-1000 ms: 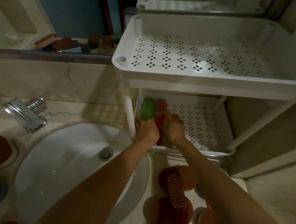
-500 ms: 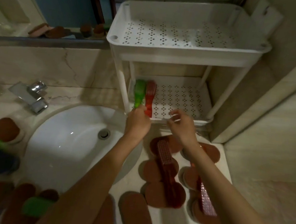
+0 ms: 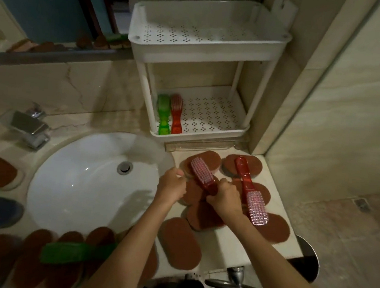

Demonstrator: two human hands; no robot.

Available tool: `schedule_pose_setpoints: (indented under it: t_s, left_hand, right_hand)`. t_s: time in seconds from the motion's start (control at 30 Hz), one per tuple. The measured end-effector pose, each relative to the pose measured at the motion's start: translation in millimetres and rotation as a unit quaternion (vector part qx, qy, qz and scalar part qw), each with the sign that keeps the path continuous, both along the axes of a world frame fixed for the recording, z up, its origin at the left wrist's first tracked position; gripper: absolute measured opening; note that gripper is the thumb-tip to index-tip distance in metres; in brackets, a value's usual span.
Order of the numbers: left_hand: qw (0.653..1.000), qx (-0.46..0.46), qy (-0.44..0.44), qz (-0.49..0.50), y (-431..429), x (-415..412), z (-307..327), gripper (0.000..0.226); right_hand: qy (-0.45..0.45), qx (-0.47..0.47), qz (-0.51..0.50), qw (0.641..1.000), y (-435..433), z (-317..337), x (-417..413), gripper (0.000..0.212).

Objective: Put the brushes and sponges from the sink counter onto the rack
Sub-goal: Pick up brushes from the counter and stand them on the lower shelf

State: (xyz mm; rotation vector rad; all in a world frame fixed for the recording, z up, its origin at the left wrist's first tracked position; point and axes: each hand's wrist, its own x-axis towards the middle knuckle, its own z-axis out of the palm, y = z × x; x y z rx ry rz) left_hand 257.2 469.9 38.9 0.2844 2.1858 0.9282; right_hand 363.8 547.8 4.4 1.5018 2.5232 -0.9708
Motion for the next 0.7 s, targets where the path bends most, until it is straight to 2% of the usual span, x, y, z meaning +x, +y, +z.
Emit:
schedule_pose_setpoints:
  t_s: [0.07,0.13,0.2,0.3,0.37,0.43,0.5,0.53,0.6,0.7]
  left_hand:
    - [0.999,0.032,-0.023,0.006,-0.8,2.4,1.2,0.031]
    - [0.997,0.068,-0.049,0.0,-0.8,4.4,-1.1,0.045]
    - [0.986,0.127,-0.097,0.034,1.6,8.7,-3.0,0.058]
    - [0.967,0.188,-0.126,0.116,8.5,13.3,-4.0,0.05]
    - [0.965,0.19,-0.132,0.125,11.4,14.0,-3.7,0.041]
    - [0.966,0.19,-0.135,0.114,12.1,15.4,0.5,0.034]
    - [0.968,0.187,-0.127,0.108,12.3,14.9,1.3,0.032]
    - [0.969,0.185,-0.123,0.109,12.4,14.7,1.5,0.031]
    - [0.97,0.182,-0.123,0.107,12.5,13.7,3.0,0.031]
    - [0.971,0.177,-0.12,0.105,10.5,9.2,5.7,0.032]
  right_hand:
    - [0.024,0.005,-0.006,1.0,-1.2,6.6,0.4,0.036]
    - [0.073,0.006,0.009,0.997,-8.0,16.6,1.4,0.036]
    - [0.118,-0.003,0.055,0.991,-15.2,23.5,3.4,0.037]
    - [0.146,-0.033,0.114,0.982,-14.7,31.2,11.4,0.026]
    - [0.149,-0.045,0.063,0.986,-2.3,32.5,18.2,0.022]
    - [0.107,0.034,-0.039,0.993,19.4,27.8,26.5,0.027]
    - [0.002,0.125,-0.087,0.988,39.0,18.2,33.2,0.041]
    - [-0.057,0.131,-0.081,0.986,44.8,12.6,35.6,0.05]
    - [-0.131,0.111,-0.06,0.983,50.9,3.1,37.3,0.053]
    - [-0.148,0.123,-0.048,0.98,51.2,-2.2,36.5,0.043]
